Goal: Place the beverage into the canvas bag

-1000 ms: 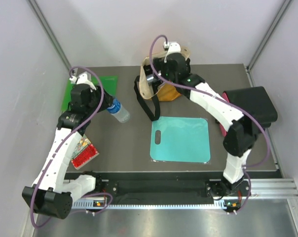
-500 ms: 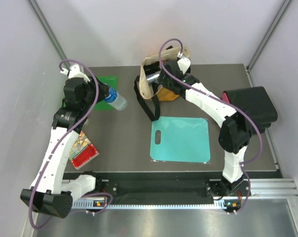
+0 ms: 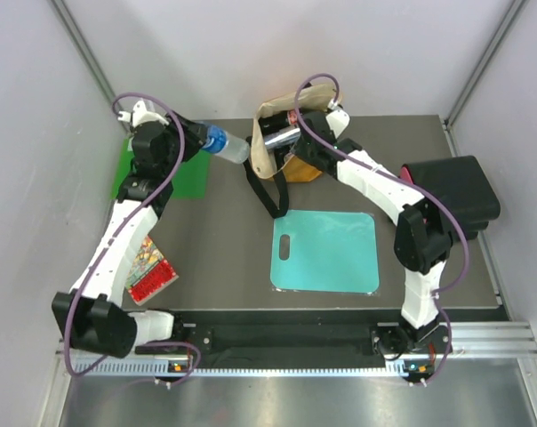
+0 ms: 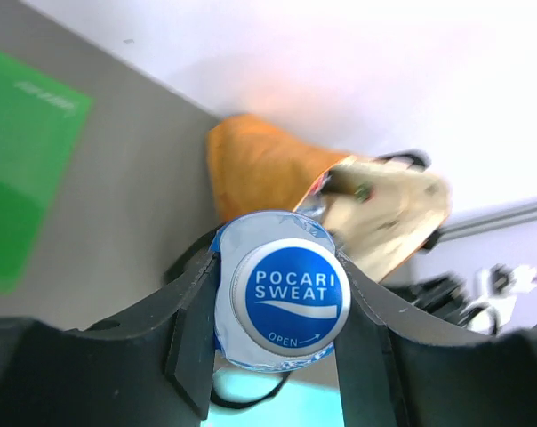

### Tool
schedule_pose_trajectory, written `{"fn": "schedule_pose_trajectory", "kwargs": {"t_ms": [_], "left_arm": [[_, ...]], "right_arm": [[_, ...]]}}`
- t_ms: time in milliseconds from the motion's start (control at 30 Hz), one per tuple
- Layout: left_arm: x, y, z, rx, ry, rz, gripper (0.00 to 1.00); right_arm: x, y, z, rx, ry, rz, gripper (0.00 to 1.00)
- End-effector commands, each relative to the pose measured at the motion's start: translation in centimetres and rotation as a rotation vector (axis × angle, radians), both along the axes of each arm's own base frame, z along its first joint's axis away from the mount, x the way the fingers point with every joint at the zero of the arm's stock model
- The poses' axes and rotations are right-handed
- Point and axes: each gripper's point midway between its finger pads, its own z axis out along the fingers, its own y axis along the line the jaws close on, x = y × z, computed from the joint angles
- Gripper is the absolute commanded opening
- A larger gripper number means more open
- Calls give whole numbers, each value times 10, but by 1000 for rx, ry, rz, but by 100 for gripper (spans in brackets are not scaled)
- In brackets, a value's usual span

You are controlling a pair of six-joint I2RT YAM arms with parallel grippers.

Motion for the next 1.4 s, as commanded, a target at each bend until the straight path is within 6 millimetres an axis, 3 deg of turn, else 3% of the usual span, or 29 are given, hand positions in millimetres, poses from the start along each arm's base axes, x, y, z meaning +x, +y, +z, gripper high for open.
{"fn": "schedule_pose_trajectory", "kwargs": {"t_ms": [0, 33, 67, 100, 133, 167, 200, 267, 433, 600, 800, 900, 1000, 1133, 1300, 1333, 1367], "left_arm": [[19, -29, 111, -279, -380, -120, 0], [21, -33, 123, -293, -420, -143, 0], [33, -39, 115, -303, -405, -158, 0], [35, -44, 120, -313, -417, -181, 0], [37, -47, 127, -326, -452, -200, 0], [44, -51, 122, -338, -446, -208, 0], [46, -54, 126, -346, -459, -212, 0], [53, -62, 128, -348, -486, -217, 0], [59, -89, 143, -377, -531, -245, 0], [64, -116, 158, -379, -557, -264, 0], [71, -119, 173, -366, -590, -191, 0], [82, -120, 161, -336, -568, -138, 0], [93, -120, 136, -320, -522, -97, 0], [104, -133, 103, -313, -489, -107, 0], [120, -152, 82, -348, -502, -158, 0], [128, -157, 68, -351, -484, -167, 0], [129, -163, 69, -356, -494, -193, 0]], "right_arm": [[11, 1, 17, 92, -57, -7, 34], [13, 0, 19, 109, -63, 0, 26], [14, 5, 21, 132, -73, 29, 8], [15, 8, 30, 152, -99, 52, 0], [15, 13, 37, 170, -124, 78, 0], [10, 19, 37, 188, -129, 126, 0], [11, 24, 62, 238, -200, 151, 0], [6, 32, 79, 282, -239, 200, 0], [-1, 40, 148, 373, -376, 263, 0], [-5, 40, 179, 408, -441, 276, 0], [-8, 44, 204, 454, -500, 303, 0], [-10, 39, 222, 466, -542, 290, 0], [-15, 31, 233, 468, -570, 269, 0], [-19, 31, 229, 467, -569, 280, 0], [-20, 32, 218, 459, -575, 290, 0], [-19, 32, 211, 457, -568, 293, 0], [-19, 32, 208, 455, -563, 294, 0]]}}
